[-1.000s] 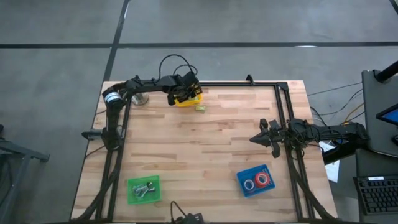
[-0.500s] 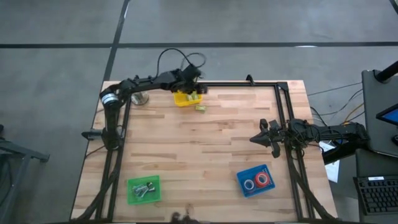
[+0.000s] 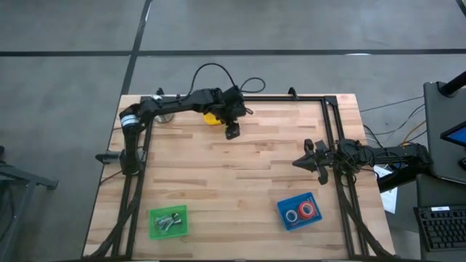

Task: Pick and place Stapler, Stapler remover, tape
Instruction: Put the green staple box into the yellow basket

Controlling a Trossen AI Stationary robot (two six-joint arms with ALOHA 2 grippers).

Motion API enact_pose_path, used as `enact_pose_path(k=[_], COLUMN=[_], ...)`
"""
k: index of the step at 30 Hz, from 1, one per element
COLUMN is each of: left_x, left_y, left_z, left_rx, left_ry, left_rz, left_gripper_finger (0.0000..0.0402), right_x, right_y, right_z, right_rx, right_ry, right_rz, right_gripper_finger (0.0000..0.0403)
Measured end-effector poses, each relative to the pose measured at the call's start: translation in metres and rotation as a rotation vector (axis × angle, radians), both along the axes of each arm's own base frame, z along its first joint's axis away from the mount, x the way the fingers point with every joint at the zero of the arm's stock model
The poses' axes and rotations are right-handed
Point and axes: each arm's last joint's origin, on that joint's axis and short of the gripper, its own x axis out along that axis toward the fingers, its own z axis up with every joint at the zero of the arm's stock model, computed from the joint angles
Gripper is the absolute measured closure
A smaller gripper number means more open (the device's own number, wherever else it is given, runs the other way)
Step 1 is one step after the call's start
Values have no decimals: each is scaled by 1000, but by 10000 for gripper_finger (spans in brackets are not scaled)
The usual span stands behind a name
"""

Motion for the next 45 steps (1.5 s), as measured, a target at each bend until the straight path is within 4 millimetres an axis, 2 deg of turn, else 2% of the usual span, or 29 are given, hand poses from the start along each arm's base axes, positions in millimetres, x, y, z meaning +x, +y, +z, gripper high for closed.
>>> enact_pose_path(k=[4, 11, 15, 21, 27, 37, 45], left_x=[-1, 4, 9, 18, 21, 33, 32], left_y=[-4, 0, 1, 9, 14, 20, 35], left_z=[-10, -51, -65, -72, -79, -104, -97], left_rx=[76, 77, 92, 303, 292, 264, 285], left_ry=[42, 157, 191, 240, 217, 226, 213], left_rz=[-118, -229, -279, -272, -271, -279, -236], left_gripper_finger=[179, 179, 179, 179, 179, 179, 179], right_x=[0, 0, 0, 0, 0, 0, 0], right_y=[0, 0, 0, 0, 0, 0, 0], right_z=[0, 0, -1, -1, -1, -2, -2], right_rx=[0, 0, 0, 0, 0, -1, -1], right_ry=[1, 0, 15, 17, 17, 18, 19], right_rz=[0, 0, 0, 0, 0, 0, 0], right_gripper_finger=[394, 394, 394, 394, 394, 394, 394])
